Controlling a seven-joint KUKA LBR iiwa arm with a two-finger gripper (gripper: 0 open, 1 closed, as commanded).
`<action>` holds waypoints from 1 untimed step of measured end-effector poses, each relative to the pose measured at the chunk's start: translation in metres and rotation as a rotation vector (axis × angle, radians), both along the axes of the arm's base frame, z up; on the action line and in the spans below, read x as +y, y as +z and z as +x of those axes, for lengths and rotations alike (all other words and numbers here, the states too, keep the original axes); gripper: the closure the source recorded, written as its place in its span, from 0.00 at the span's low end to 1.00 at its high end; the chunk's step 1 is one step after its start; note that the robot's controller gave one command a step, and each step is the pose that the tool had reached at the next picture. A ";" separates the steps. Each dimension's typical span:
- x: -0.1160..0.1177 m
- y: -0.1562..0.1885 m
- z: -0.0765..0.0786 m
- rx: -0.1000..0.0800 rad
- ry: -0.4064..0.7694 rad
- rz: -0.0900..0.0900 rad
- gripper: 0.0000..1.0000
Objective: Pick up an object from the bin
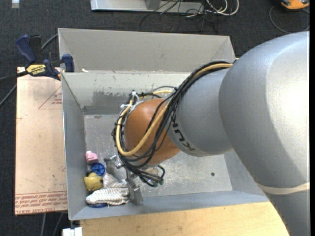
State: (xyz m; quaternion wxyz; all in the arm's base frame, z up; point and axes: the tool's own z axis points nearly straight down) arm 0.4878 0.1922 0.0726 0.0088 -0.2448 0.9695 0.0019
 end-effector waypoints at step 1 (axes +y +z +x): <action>-0.032 0.001 -0.002 -0.016 -0.066 0.011 0.00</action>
Offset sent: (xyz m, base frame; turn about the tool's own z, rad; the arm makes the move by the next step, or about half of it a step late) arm -0.0071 0.0069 -0.0026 -0.2123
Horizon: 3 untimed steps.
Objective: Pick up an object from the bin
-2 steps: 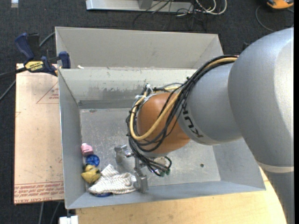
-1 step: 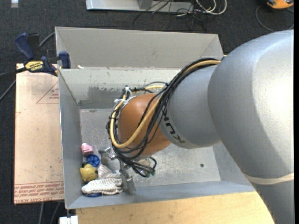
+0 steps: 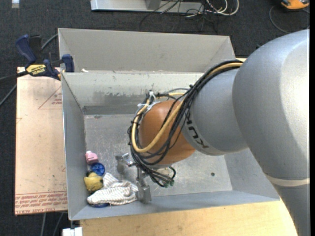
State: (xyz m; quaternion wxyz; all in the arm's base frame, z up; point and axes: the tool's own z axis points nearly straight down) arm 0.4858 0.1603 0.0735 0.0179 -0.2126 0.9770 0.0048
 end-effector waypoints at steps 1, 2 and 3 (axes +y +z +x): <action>0.032 -0.001 -0.001 0.000 0.266 -0.013 0.00; 0.043 -0.001 -0.001 -0.004 0.218 -0.008 0.00; 0.043 -0.003 -0.002 -0.015 1.034 -0.034 1.00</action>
Offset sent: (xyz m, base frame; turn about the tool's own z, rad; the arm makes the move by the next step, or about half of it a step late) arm -0.0037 0.0232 -0.0035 -0.0752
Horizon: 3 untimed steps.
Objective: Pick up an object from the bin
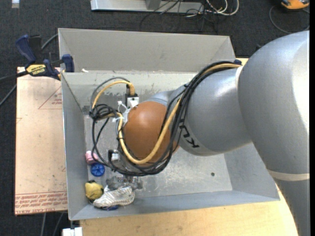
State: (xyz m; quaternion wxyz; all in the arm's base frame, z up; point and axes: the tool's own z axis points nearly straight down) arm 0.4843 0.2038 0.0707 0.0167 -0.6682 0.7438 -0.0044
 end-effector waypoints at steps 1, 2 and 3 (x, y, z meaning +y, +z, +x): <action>0.000 0.000 0.000 0.000 0.000 0.000 1.00; -0.030 0.103 0.007 0.004 -0.009 0.002 1.00; -0.035 0.086 0.007 -0.002 -0.024 0.004 1.00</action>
Offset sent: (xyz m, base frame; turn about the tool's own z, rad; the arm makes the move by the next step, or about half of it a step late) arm 0.0088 -0.0344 0.1146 0.0077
